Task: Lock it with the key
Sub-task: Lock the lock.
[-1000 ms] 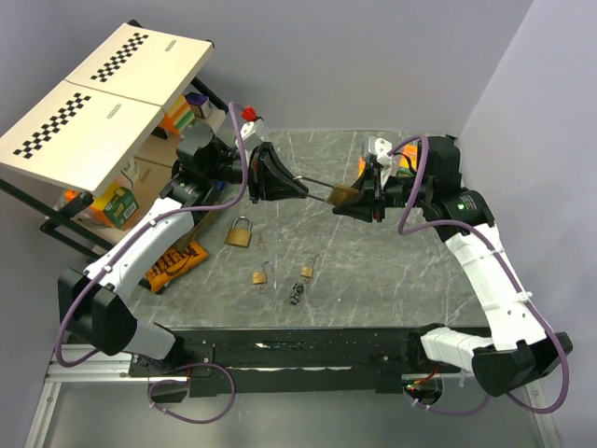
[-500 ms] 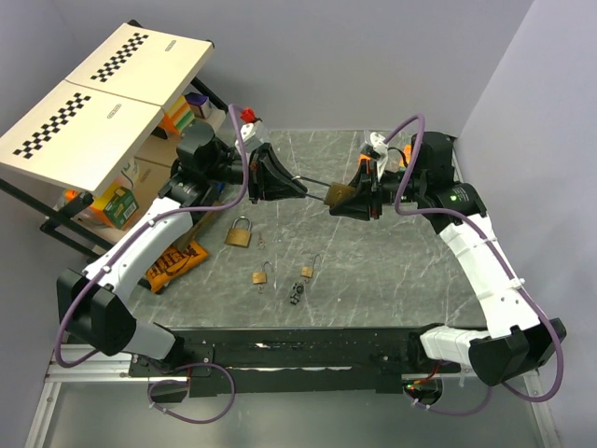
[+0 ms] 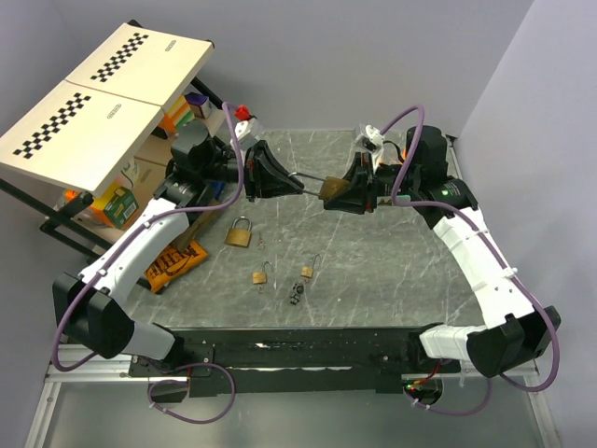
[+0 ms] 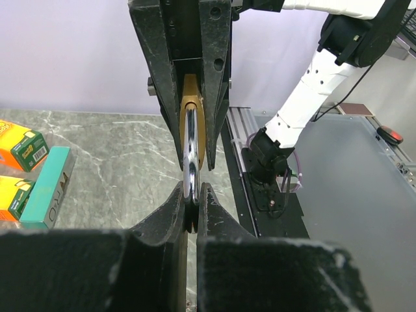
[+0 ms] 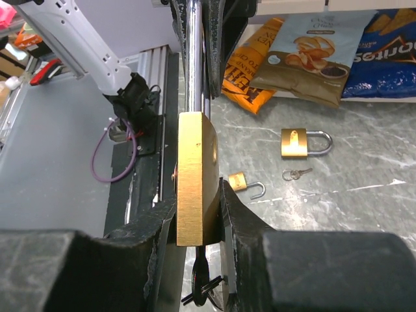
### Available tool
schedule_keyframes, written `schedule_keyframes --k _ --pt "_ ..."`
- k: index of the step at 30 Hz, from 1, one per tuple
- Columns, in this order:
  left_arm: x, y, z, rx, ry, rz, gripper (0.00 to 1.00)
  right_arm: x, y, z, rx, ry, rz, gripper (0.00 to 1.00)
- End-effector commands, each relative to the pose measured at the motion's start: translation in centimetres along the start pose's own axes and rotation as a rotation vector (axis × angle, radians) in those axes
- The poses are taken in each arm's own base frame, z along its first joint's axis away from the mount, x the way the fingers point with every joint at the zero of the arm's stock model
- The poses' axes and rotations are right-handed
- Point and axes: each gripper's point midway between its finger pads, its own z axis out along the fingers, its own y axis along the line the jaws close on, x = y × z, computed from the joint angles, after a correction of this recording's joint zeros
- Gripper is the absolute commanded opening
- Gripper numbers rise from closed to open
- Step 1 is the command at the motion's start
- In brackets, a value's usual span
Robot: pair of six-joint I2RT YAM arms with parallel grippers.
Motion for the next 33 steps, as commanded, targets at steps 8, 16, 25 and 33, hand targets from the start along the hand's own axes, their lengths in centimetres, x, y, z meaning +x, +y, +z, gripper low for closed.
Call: schedule_keyframes --k 8,16,25,33 --pt "3.1 -2.8 4.2 0.155 0.042 -0.035 0.01 -5.7 4.5 4.0 -0.233 -0.120 -0.281 0.00" --pt "3.9 -2.6 4.4 0.155 0.055 -0.069 0.01 -6.2 5.7 4.3 -0.255 -0.138 -0.302 0.00" --pt "3.8 -2.4 3.9 0.134 0.068 -0.069 0.01 -5.8 5.9 4.0 -0.230 -0.124 -0.283 0.00" --pt "1.6 0.4 -0.2 -0.005 0.044 -0.050 0.01 -1.7 3.4 0.9 -0.042 -0.024 -0.198 0.36"
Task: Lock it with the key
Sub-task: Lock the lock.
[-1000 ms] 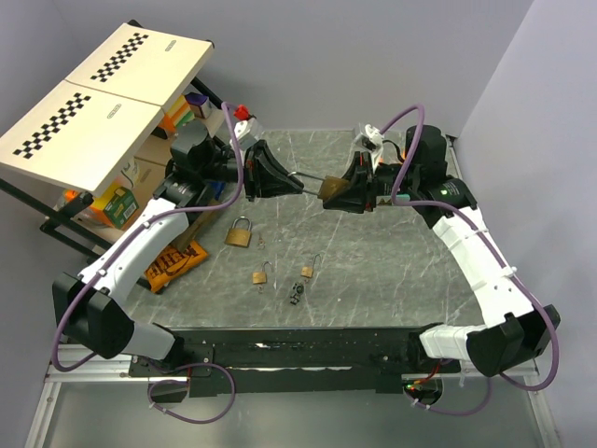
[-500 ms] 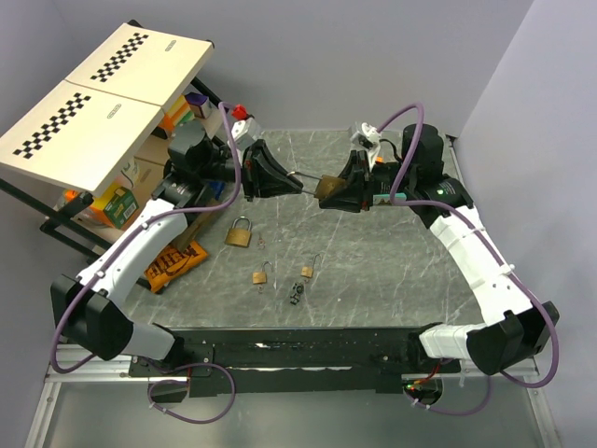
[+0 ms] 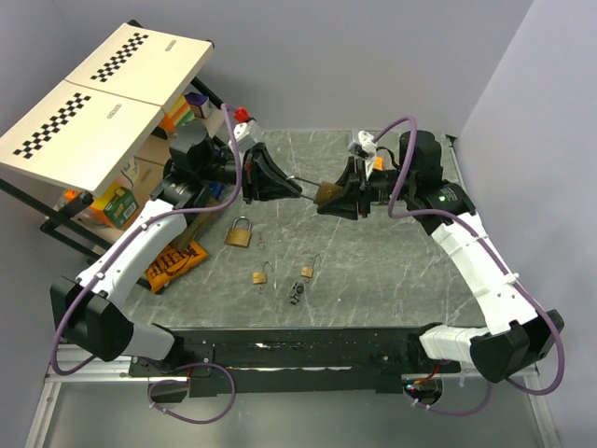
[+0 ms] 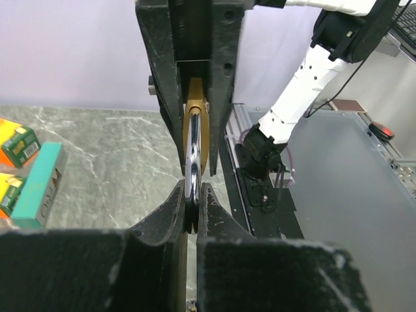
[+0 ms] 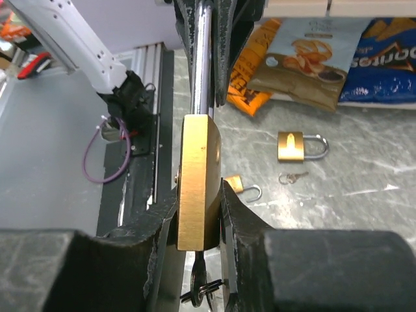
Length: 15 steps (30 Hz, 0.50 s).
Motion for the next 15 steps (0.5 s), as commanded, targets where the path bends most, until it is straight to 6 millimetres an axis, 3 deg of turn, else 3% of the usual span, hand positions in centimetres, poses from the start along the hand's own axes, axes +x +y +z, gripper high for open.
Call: schedule_keyframes --k 1,2,5,10,15 --pt "1.7 1.1 0.0 -0.021 0.036 -0.044 0.01 -1.5 2.5 -0.5 -0.033 -0.034 -0.150 0.45" --pt "1.8 1.2 -0.4 -0.031 0.042 -0.054 0.01 -0.8 2.3 -1.0 -0.017 -0.014 -0.127 0.59" --pt "1.9 1.1 -1.2 -0.043 0.051 -0.060 0.01 0.3 1.3 -2.6 0.054 0.028 -0.095 0.73" --pt "2.0 0.7 -1.7 -0.048 0.056 -0.046 0.01 2.0 0.9 -4.6 0.118 0.092 -0.073 0.76" --pt "1.8 0.5 -1.7 -0.038 0.054 -0.034 0.01 3.7 0.8 -4.9 0.137 0.124 -0.062 0.73"
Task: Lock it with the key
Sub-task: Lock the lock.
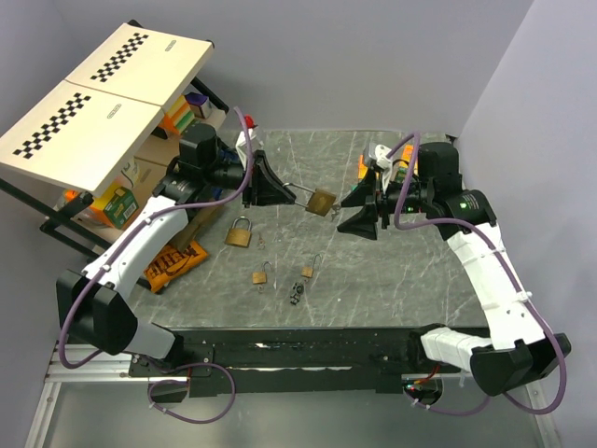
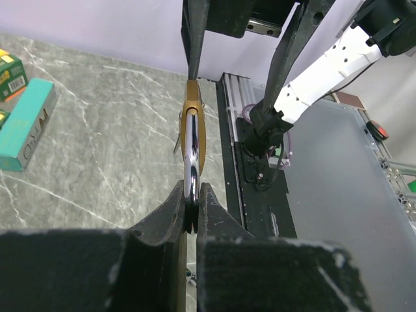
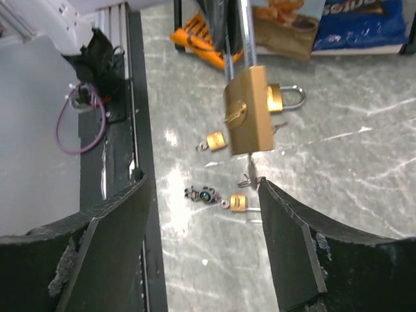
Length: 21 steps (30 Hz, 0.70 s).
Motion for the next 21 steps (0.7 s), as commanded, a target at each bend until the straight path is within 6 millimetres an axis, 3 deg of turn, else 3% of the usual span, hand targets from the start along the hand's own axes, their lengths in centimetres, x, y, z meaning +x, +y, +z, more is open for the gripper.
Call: schedule_keyframes --k 1,6,16,21 --pt "-2.0 -2.1 -0.4 0.033 -0.028 0.123 0.01 0.3 0.8 -0.8 0.013 0.011 -0.053 0.72" --pt "-1.8 -2.2 -0.4 0.041 -0.025 0.116 0.01 0.1 0.0 -0.4 0.033 -0.004 -0.040 0.64" --pt "-0.9 -3.3 -0.2 0.078 -0.006 0.127 0.01 -0.4 -0.9 -0.1 0.040 0.000 -0.045 0.61" --pt "-1.1 -3.7 0.0 0.091 -0.010 0.139 0.01 0.3 -1.2 0.2 0.013 0.023 -0.024 0.56"
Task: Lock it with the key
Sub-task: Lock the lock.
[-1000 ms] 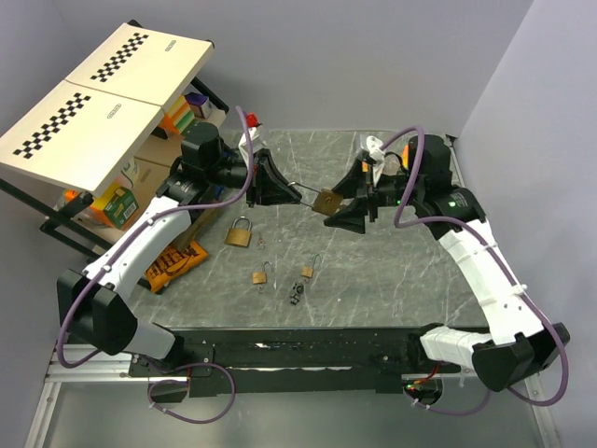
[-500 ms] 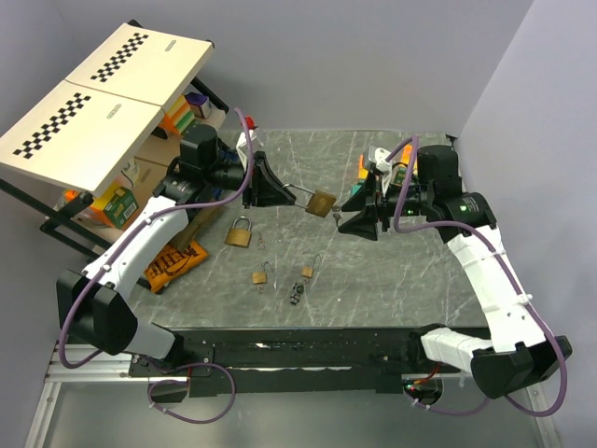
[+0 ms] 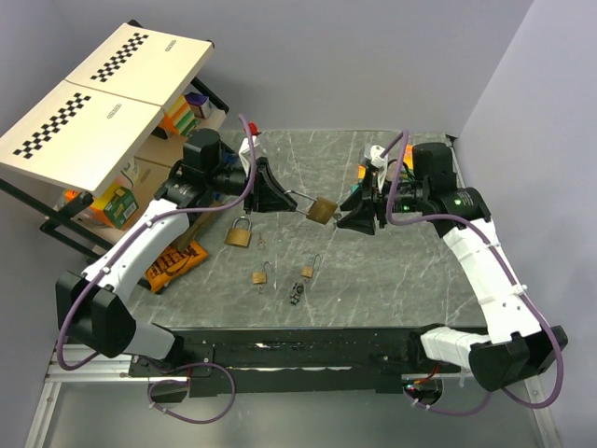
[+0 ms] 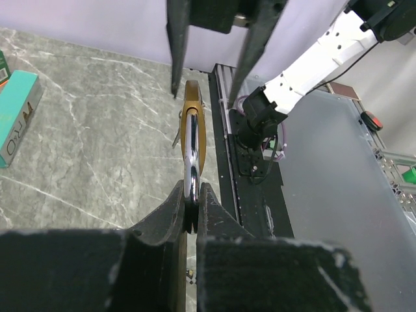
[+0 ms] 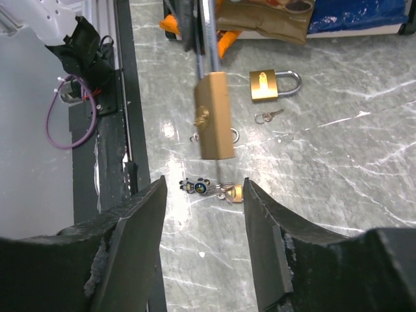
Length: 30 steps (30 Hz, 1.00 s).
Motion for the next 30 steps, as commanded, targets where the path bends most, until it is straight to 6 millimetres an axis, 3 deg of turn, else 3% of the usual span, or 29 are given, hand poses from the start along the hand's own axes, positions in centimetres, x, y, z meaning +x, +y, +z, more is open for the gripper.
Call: schedule_keyframes --k 1,8,14,18,26,30 --pt "-2.5 -3.0 -0.3 0.066 -0.033 0.152 0.01 -1.1 -0.1 0.0 -0.022 -0.015 -0.050 0.53" --pt "-2.4 -3.0 -0.1 0.073 -0.024 0.158 0.01 -1.0 0.1 0.3 -0.058 -0.017 -0.056 0.38" --pt "-2.4 -2.3 0.1 0.064 -0.026 0.143 0.01 -1.1 0.6 0.4 -0.084 -0.021 -0.075 0.16" --pt "-2.7 -2.3 0.2 0.069 -0.030 0.153 0.01 -0.9 0.7 0.5 -0.092 -0.016 -0.083 0.15" --pt "-2.8 -2.0 0.3 0.073 -0.027 0.153 0.01 -0.4 0.5 0.9 -0.104 0.006 -0.074 0.33" --pt "-2.8 -2.1 0.3 0.079 -0.026 0.158 0.01 -0.6 0.7 1.1 -0.115 0.003 -0.078 0.64"
